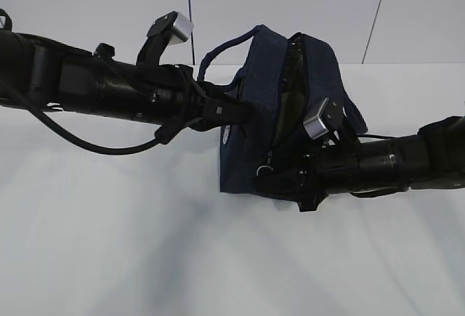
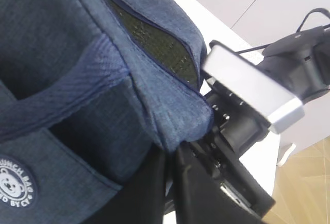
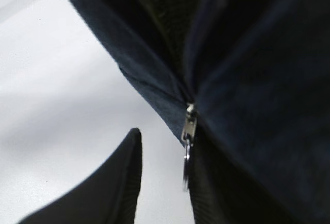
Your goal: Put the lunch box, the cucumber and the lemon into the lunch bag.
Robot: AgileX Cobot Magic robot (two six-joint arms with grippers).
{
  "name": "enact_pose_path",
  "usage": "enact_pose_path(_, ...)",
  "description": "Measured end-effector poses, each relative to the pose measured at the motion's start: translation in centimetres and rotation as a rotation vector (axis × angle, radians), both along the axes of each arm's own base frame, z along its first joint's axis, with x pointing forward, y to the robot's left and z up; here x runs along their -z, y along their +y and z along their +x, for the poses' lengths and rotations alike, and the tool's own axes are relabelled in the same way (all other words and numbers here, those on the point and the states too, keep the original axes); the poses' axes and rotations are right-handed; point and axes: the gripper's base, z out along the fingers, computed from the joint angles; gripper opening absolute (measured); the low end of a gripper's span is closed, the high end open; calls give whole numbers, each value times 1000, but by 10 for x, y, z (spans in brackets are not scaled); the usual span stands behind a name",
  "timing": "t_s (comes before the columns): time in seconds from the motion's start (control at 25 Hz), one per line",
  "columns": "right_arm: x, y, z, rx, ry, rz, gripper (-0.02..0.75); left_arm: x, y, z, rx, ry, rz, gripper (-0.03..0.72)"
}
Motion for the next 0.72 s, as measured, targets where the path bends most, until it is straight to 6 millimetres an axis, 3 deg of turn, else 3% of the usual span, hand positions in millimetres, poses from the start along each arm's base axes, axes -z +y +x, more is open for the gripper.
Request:
enact_pose_path(0.48, 3, 0, 0, 4, 9, -7, 226, 0, 0, 0, 0, 0, 0, -8)
enact_pose_path(0.72, 4, -1, 1, 11, 10, -19, 24, 0, 0, 0, 1, 0, -1, -8)
